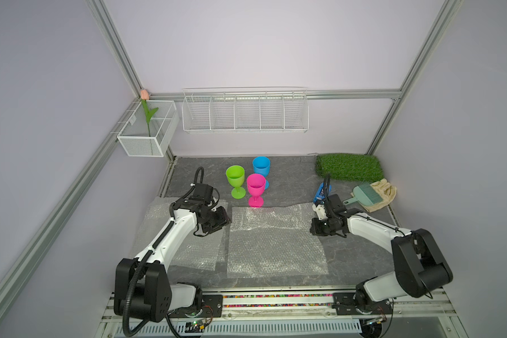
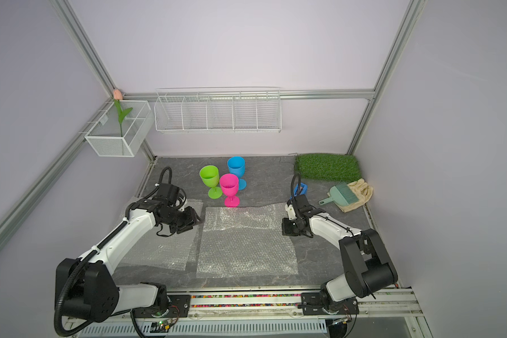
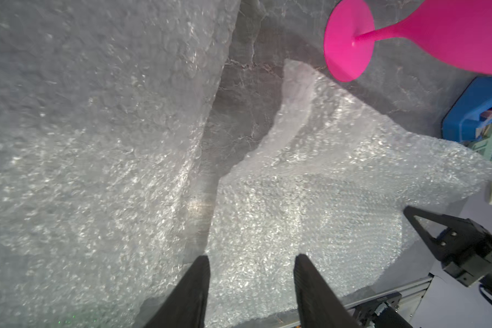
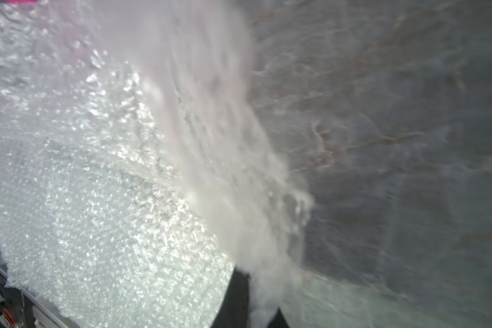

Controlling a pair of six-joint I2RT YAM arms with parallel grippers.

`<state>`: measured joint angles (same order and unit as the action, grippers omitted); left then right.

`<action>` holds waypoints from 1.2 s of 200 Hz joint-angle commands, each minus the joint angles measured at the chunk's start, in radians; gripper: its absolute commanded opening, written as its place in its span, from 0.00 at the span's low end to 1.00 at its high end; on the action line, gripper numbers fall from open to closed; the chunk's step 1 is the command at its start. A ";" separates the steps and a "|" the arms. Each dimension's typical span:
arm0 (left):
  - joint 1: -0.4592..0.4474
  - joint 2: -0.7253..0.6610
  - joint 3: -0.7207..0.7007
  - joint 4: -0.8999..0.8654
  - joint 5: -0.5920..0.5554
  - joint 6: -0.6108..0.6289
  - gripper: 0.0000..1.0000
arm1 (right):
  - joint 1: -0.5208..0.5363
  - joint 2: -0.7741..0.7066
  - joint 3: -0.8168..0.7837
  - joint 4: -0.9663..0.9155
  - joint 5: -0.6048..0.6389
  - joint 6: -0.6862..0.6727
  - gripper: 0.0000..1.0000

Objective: Wrap wine glasses in bubble wrap
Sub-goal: Place the bubble wrap at the center of the board.

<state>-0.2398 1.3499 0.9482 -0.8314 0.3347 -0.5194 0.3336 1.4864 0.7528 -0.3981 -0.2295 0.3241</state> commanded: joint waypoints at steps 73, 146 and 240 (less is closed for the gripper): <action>-0.062 0.311 0.006 0.195 0.038 0.014 0.49 | -0.046 0.072 0.067 -0.095 -0.025 -0.088 0.16; -0.068 0.424 0.031 0.146 0.068 0.057 0.06 | -0.048 0.069 0.049 -0.103 0.091 -0.013 0.28; -0.149 0.388 0.011 0.218 0.075 0.008 0.02 | -0.048 -0.170 0.071 -0.197 0.309 0.022 0.57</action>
<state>-0.3511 1.7317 0.9630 -0.6186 0.4267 -0.4877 0.2893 1.3663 0.8009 -0.5484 0.0143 0.3290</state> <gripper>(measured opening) 0.047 0.566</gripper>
